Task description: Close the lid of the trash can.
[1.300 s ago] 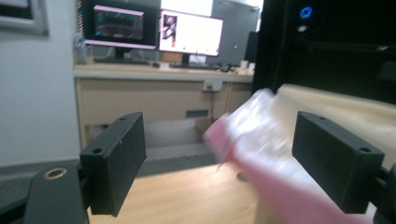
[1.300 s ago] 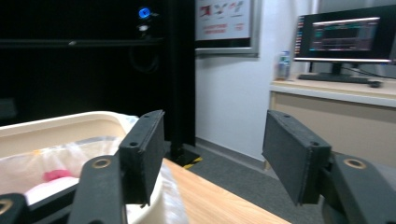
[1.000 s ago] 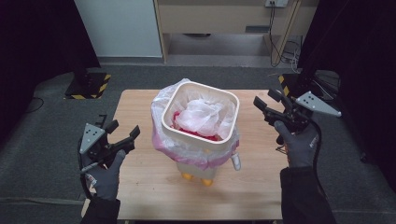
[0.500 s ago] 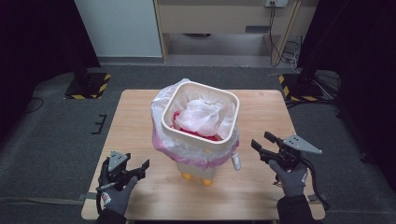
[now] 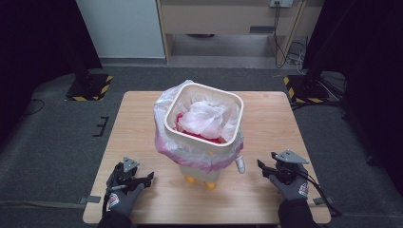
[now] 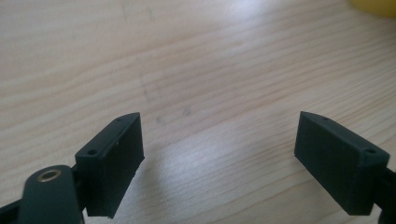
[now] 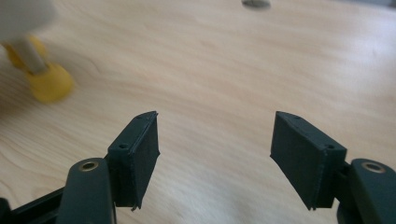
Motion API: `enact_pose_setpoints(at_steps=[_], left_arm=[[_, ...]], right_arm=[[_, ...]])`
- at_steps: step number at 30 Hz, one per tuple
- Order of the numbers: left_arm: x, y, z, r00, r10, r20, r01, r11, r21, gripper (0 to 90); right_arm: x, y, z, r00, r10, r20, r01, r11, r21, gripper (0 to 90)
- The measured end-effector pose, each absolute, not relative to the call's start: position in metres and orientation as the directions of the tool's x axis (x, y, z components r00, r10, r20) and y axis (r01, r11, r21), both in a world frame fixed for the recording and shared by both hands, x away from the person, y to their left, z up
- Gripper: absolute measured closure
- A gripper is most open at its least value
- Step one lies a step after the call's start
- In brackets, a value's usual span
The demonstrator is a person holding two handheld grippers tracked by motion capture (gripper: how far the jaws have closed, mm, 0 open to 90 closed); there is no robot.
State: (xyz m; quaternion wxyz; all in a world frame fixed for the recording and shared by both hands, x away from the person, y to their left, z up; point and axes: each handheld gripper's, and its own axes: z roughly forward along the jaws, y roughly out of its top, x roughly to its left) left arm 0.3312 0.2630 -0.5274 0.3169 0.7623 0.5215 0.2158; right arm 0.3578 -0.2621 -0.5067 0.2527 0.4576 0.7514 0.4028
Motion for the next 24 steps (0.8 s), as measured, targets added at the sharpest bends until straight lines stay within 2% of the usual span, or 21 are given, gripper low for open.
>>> enact_pose_setpoints(at_steps=[8, 24], left_arm=[[0.334, 0.274, -0.533, 0.326, 0.945, -0.002, 0.664, -0.228, 0.712, 11.9], [0.34, 0.277, -0.535, 0.312, 0.95, -0.001, 0.672, -0.22, 0.707, 3.2]], right_arm=[[0.36, -0.281, -0.52, -0.381, 0.925, 0.002, 0.556, 0.227, 0.8, 28.1], [0.367, -0.298, -0.534, -0.324, 0.946, 0.021, 0.603, 0.19, 0.775, 21.2]])
